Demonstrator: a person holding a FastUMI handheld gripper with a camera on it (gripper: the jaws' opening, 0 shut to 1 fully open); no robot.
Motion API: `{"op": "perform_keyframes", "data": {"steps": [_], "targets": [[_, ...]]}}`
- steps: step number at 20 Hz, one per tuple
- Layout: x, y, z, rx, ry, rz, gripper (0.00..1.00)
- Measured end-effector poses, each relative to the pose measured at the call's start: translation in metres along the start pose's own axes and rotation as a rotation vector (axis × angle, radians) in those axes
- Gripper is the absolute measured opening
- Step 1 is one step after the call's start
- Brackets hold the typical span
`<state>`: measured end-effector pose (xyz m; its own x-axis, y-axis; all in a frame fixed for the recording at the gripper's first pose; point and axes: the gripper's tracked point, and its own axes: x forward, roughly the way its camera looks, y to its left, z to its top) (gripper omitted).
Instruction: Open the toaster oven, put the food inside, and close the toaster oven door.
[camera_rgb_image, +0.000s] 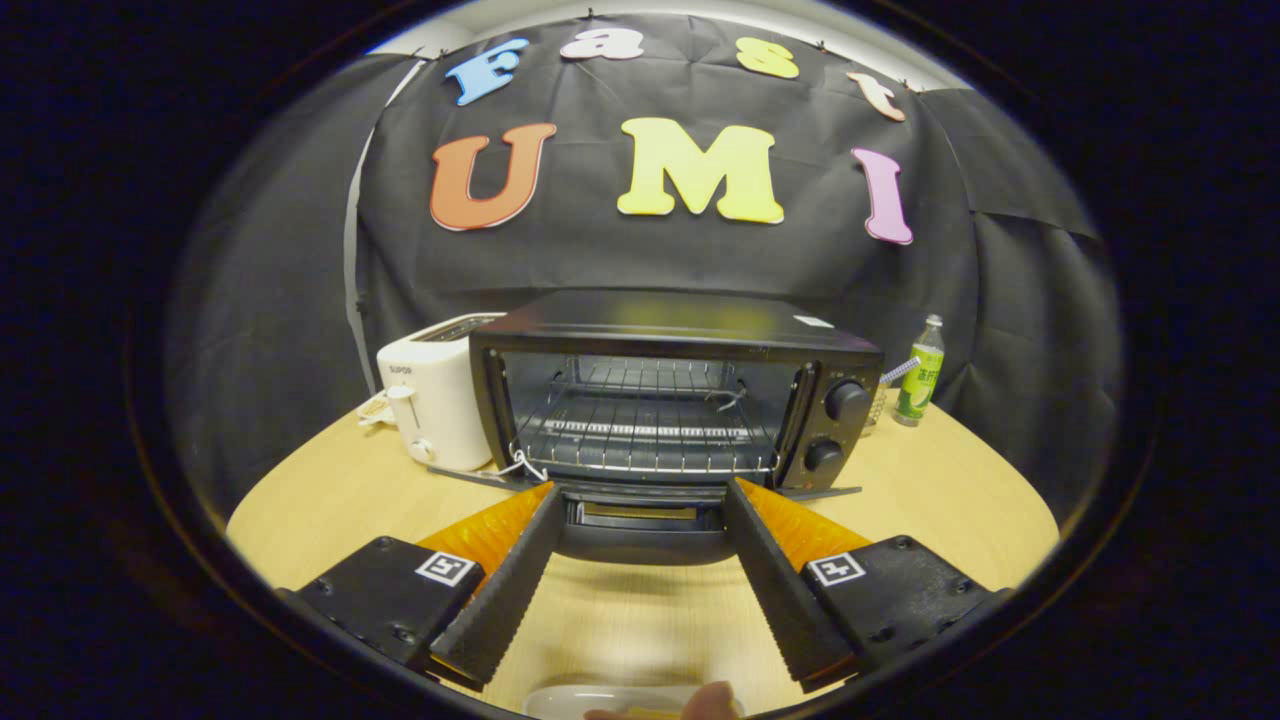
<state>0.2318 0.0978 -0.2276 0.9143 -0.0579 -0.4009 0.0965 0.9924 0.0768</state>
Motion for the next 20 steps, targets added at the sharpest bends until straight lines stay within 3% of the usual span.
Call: {"op": "perform_keyframes", "data": {"steps": [8, 20], "targets": [[-0.01, 0.0, -0.054, 0.059, 0.183, 0.05, 1.0], [-0.132, -0.002, 0.008, -0.027, -0.051, 0.046, 1.0]]}}
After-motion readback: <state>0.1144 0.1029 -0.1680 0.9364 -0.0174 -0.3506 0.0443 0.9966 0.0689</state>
